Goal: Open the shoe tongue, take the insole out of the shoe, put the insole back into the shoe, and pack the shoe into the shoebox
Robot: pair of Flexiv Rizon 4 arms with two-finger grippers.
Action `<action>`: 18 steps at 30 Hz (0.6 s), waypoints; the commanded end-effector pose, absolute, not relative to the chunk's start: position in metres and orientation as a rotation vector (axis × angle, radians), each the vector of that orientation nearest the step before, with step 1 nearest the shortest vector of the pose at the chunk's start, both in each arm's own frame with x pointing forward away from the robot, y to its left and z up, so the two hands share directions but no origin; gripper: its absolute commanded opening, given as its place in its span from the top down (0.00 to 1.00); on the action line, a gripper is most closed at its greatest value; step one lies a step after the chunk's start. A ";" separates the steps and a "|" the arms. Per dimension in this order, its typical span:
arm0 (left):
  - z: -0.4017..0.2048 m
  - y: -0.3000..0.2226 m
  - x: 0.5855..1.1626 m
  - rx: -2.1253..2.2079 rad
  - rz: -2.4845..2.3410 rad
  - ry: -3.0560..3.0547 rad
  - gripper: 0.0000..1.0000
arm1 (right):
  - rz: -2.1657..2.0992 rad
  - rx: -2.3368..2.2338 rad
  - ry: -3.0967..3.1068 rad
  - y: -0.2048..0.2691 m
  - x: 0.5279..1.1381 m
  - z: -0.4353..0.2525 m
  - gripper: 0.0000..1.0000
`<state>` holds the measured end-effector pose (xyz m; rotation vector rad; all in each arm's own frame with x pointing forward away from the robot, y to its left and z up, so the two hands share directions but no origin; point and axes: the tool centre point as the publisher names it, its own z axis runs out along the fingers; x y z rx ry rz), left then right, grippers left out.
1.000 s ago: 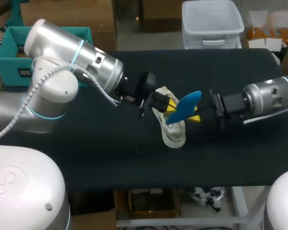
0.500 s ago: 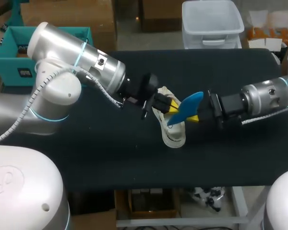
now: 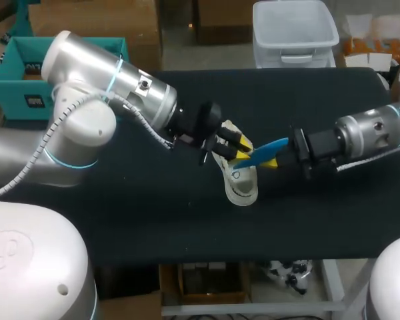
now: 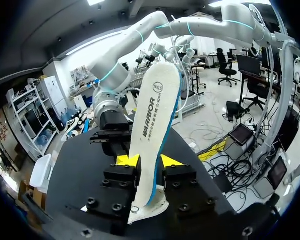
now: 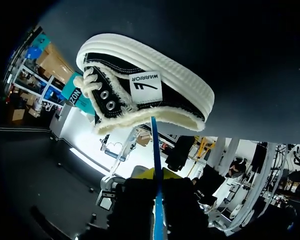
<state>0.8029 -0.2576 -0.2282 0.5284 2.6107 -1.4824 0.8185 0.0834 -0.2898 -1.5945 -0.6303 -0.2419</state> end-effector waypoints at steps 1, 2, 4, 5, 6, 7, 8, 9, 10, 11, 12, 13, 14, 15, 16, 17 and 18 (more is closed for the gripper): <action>-0.226 -0.251 0.808 0.544 -1.460 2.646 0.00 | -0.261 -1.600 -0.664 0.080 0.821 -0.287 1.00; -0.225 -0.249 0.809 0.543 -1.454 2.652 0.00 | -0.266 -1.597 -0.679 0.078 0.822 -0.288 1.00; -0.225 -0.243 0.812 0.556 -1.436 2.678 0.00 | -0.275 -1.593 -0.688 0.075 0.824 -0.290 1.00; -0.225 -0.241 0.814 0.560 -1.422 2.702 0.00 | -0.278 -1.587 -0.700 0.074 0.825 -0.290 1.00; -0.225 -0.238 0.817 0.587 -1.418 2.729 0.00 | -0.273 -1.583 -0.711 0.073 0.826 -0.291 1.00; -0.225 -0.235 0.818 0.600 -1.402 2.739 0.00 | -0.274 -1.582 -0.717 0.072 0.827 -0.291 1.00; -0.224 -0.232 0.821 0.611 -1.371 2.768 0.00 | -0.276 -1.580 -0.726 0.071 0.828 -0.291 1.00; -0.224 -0.230 0.823 0.657 -1.365 2.795 0.00 | -0.273 -1.576 -0.739 0.070 0.828 -0.292 1.00; -0.224 -0.226 0.827 0.678 -1.355 2.804 0.00 | -0.277 -1.572 -0.749 0.069 0.829 -0.292 1.00; -0.223 -0.222 0.830 0.679 -1.331 2.825 0.00 | -0.275 -1.568 -0.756 0.069 0.830 -0.293 1.00; -0.223 -0.217 0.836 0.742 -1.348 2.844 0.00 | -0.271 -1.566 -0.764 0.069 0.831 -0.295 1.00; -0.222 -0.212 0.842 0.748 -1.340 2.864 0.00 | -0.264 -1.563 -0.773 0.070 0.831 -0.297 1.00; -0.222 -0.208 0.846 0.756 -1.316 2.879 0.00 | -0.263 -1.560 -0.785 0.071 0.831 -0.298 1.00; -0.222 -0.203 0.851 0.810 -1.317 2.895 0.00 | -0.262 -1.559 -0.794 0.071 0.831 -0.299 1.00; -0.222 -0.198 0.856 0.826 -1.305 2.914 0.00 | -0.261 -1.556 -0.803 0.072 0.831 -0.300 1.00; -0.222 -0.194 0.860 0.845 -1.287 2.921 0.00 | -0.262 -1.551 -0.814 0.073 0.831 -0.301 1.00; -0.221 -0.189 0.864 0.862 -1.288 2.935 0.00 | -0.264 -1.548 -0.819 0.074 0.831 -0.302 1.00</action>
